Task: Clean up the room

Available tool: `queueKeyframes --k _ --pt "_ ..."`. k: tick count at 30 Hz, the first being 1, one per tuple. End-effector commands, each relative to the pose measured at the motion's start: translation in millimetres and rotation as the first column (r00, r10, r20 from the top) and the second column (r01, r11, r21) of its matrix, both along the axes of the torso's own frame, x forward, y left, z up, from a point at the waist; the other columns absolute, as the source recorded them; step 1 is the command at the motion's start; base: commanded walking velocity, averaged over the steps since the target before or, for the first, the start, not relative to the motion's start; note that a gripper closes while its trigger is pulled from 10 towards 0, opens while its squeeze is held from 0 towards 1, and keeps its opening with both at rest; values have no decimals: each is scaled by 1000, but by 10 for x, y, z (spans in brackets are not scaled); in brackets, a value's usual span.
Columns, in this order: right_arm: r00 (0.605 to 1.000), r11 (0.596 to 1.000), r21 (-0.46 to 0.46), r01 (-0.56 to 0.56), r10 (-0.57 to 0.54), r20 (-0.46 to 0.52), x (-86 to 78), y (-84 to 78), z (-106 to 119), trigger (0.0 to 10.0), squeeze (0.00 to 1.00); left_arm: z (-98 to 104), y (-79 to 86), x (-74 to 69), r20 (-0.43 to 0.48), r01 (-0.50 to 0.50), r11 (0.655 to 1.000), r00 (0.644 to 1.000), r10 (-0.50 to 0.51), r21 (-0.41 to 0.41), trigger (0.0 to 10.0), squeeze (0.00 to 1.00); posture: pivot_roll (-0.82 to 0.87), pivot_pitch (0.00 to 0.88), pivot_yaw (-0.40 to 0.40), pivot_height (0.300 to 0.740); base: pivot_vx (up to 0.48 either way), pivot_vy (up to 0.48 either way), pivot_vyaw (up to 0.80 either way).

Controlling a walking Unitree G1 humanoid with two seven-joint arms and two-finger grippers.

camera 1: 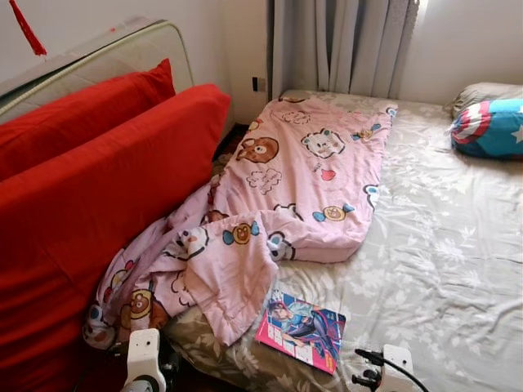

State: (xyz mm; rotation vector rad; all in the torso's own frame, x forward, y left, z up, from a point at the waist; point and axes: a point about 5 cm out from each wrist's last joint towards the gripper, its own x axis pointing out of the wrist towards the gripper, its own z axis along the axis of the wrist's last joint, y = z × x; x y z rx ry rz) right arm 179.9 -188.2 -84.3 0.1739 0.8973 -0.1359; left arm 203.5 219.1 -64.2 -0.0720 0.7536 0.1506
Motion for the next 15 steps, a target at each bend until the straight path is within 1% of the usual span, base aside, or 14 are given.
queueKeyframes --k 1,4,10,12,15 --pt "999 1000 1 -29 29 -21 -3 50 -12 10000 0 -52 17 -90 -38 -14 1000 999 14 1 10000 0 5 0 7 740 0 0 0" --pt "998 999 -4 -50 49 -26 5 59 -11 10000 0 -71 29 -126 -49 -41 999 998 41 -7 10000 0 5 0 0 740 0 0 0" --pt "998 998 -18 -64 64 -5 49 47 15 10000 0 -79 84 -160 -65 -54 999 996 54 -4 10000 0 11 0 -5 740 0 0 0" --pt "997 997 -22 -78 78 1 62 54 21 10000 0 -82 113 -176 -72 -65 998 995 65 1 10000 0 20 0 -9 740 0 0 800" --pt "996 997 -19 -79 78 -34 -8 67 -18 10000 0 -90 166 -210 -91 -87 996 992 88 14 10000 0 24 0 -10 740 0 0 800"
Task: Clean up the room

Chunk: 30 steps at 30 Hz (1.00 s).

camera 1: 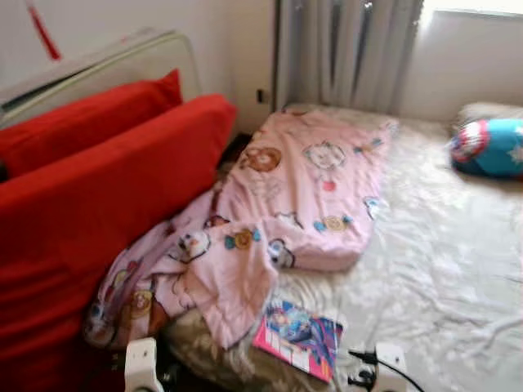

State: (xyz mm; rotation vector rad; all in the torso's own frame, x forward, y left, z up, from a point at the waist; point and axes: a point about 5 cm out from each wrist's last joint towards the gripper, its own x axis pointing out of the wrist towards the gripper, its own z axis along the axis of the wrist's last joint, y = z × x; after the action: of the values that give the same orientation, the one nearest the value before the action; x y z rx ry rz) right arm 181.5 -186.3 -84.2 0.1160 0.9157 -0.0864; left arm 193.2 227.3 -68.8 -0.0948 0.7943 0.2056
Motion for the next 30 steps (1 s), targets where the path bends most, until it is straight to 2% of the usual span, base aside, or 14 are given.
queueKeyframes --k 1,7,16,23,30 --pt "1000 1000 6 -9 9 -19 -28 45 -21 10000 0 -41 88 -105 -49 -31 999 998 32 15 10000 0 23 0 -10 740 0 0 800" --pt "1000 1000 5 -5 5 -30 -71 20 -38 10000 0 -20 79 -67 -24 -38 999 999 38 19 10000 0 17 0 -1 740 0 0 800" --pt "999 1000 0 6 -6 -45 -135 -15 -62 10000 0 -25 76 -72 -36 -18 999 999 19 28 10000 0 26 0 15 740 0 0 800" --pt "998 998 30 51 -49 -50 -165 18 -79 10000 0 -27 111 -95 -52 21 999 998 -18 43 10000 0 17 0 51 740 0 0 0" --pt "997 998 26 61 -60 -41 -139 53 -71 10000 0 -10 139 -77 -49 30 998 998 -27 52 10000 0 45 0 47 740 0 0 0"
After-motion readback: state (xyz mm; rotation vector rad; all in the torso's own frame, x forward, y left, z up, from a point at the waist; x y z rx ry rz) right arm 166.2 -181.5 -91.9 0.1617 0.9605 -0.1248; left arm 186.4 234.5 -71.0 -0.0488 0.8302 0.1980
